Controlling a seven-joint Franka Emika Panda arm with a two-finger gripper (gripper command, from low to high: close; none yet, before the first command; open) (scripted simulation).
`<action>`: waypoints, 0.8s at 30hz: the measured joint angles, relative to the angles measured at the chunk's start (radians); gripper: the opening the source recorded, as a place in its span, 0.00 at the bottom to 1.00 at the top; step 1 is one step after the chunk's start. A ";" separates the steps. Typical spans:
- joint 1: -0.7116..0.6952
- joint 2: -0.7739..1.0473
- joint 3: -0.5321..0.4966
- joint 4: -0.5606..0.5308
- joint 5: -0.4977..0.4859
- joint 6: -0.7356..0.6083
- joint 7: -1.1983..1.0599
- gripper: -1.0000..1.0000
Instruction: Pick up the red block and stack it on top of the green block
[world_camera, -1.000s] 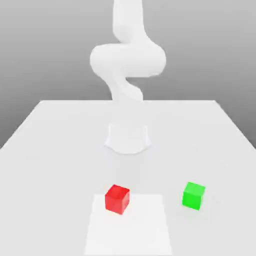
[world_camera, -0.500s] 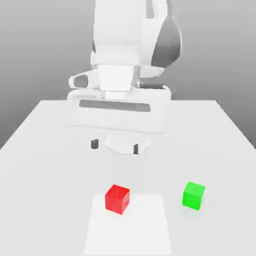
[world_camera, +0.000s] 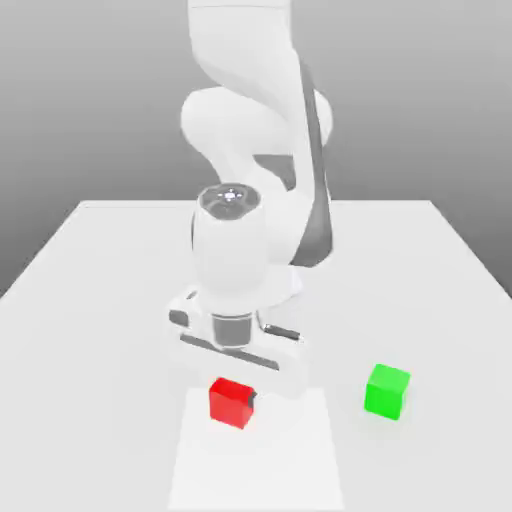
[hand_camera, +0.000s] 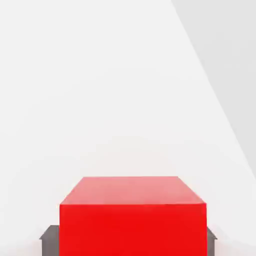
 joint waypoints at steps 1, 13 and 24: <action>0.000 0.013 -0.001 0.002 -0.002 0.011 0.001 0.00; 0.085 -0.281 0.066 -0.023 0.056 -0.257 -0.156 0.00; 0.384 -0.335 0.231 0.025 0.110 -0.358 -0.597 0.00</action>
